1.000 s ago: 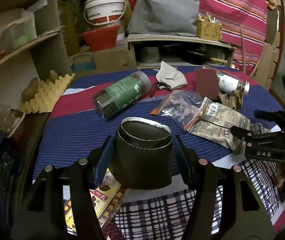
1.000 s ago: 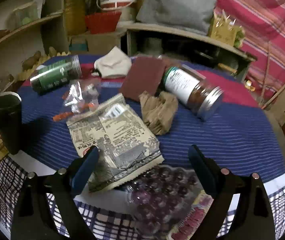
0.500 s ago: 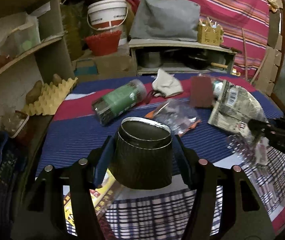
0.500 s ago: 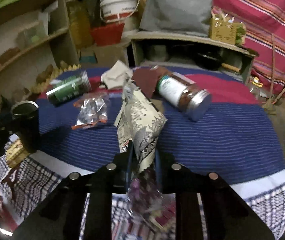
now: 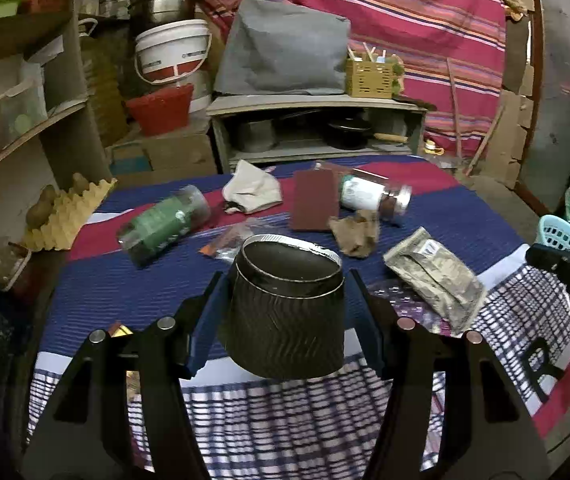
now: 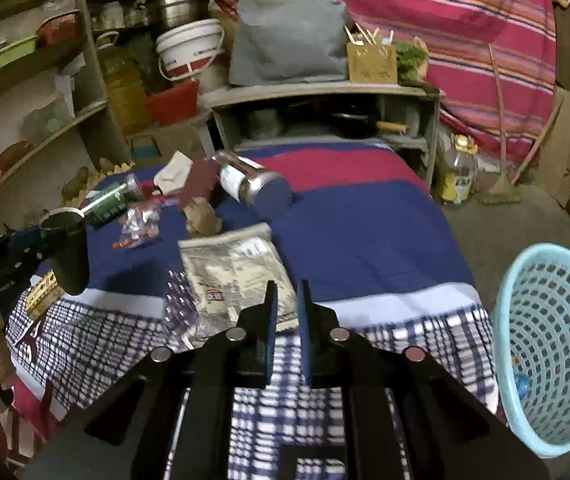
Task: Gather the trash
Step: 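Grasp the silver snack packet with the right tool while the left tool holds the cup, then carry the black cup and silver packet over the basket, then open the left tool to drop the cup while the right tool drops the packet, then move both open tools back over the table items, then grasp the clear plastic bag with orange trim with the left tool, then grasp the crumpled brown paper with the right tool while the left tool holds the bag, then carry the clear bag and brown paper over the light-blue basket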
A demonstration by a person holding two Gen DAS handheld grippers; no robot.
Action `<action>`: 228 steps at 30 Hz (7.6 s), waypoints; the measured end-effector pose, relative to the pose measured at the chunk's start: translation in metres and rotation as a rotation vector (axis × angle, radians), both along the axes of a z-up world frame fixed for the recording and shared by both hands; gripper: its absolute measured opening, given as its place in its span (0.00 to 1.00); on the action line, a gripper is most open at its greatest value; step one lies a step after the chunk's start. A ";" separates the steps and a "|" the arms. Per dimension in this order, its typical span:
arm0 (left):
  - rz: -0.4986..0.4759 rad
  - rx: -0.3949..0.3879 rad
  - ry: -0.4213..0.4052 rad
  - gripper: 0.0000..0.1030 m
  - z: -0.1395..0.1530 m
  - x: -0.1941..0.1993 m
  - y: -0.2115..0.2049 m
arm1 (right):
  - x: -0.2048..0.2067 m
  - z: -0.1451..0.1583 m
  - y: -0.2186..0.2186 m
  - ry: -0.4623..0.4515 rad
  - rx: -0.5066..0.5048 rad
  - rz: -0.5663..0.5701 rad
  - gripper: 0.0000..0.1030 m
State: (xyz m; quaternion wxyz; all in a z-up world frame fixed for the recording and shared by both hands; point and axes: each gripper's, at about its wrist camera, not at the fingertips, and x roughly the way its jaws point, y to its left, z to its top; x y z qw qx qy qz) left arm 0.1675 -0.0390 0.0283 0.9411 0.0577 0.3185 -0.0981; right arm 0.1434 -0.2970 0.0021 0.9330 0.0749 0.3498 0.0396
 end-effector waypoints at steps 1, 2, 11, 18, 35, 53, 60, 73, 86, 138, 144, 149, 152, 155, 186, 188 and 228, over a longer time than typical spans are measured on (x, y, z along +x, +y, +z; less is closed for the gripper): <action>-0.001 0.002 0.000 0.57 0.000 -0.002 -0.002 | -0.001 -0.001 0.000 0.002 -0.005 0.001 0.12; 0.000 0.009 -0.001 0.57 -0.002 -0.003 -0.004 | -0.001 -0.003 0.001 0.007 -0.010 0.002 0.12; 0.055 0.035 0.021 0.57 -0.020 -0.001 0.024 | 0.013 -0.019 0.043 0.027 -0.052 0.053 0.61; 0.097 0.015 0.039 0.57 -0.030 0.004 0.054 | 0.039 -0.040 0.081 0.093 -0.088 0.116 0.54; 0.013 0.007 -0.013 0.57 -0.008 -0.006 0.003 | -0.014 0.007 0.008 -0.035 -0.047 0.033 0.11; -0.292 -0.035 -0.043 0.57 0.004 -0.028 -0.188 | -0.112 0.007 -0.173 -0.062 -0.048 -0.307 0.11; -0.404 -0.067 -0.034 0.57 0.002 -0.042 -0.266 | -0.131 -0.006 -0.213 -0.048 -0.038 -0.366 0.11; -0.530 -0.066 0.021 0.57 -0.022 -0.048 -0.373 | -0.136 -0.027 -0.256 -0.037 0.013 -0.426 0.11; -0.572 -0.073 0.047 0.62 -0.031 -0.041 -0.407 | -0.132 -0.036 -0.266 -0.025 0.039 -0.444 0.11; 0.157 0.028 -0.128 0.95 -0.008 -0.014 0.010 | -0.038 0.006 -0.024 -0.138 -0.098 -0.191 0.79; 0.190 0.005 -0.112 0.95 -0.010 -0.002 0.034 | -0.021 0.004 -0.004 -0.131 -0.117 -0.184 0.84; 0.215 -0.033 -0.088 0.95 -0.016 0.015 0.050 | -0.009 -0.001 0.007 -0.128 -0.136 -0.179 0.89; 0.224 -0.042 -0.073 0.95 -0.021 0.025 0.056 | 0.002 -0.004 0.014 -0.123 -0.145 -0.176 0.89; 0.223 -0.034 -0.065 0.95 -0.026 0.034 0.058 | 0.014 -0.008 0.021 -0.117 -0.148 -0.171 0.89; 0.036 -0.041 0.211 0.57 -0.085 0.148 0.019 | 0.121 -0.017 0.079 -0.050 -0.151 -0.093 0.95; 0.040 -0.027 0.197 0.50 -0.082 0.142 0.025 | 0.122 -0.016 0.087 -0.050 -0.157 -0.077 0.94; -0.016 0.005 0.028 0.47 -0.011 0.020 -0.028 | 0.008 0.024 -0.007 -0.088 -0.098 -0.089 0.12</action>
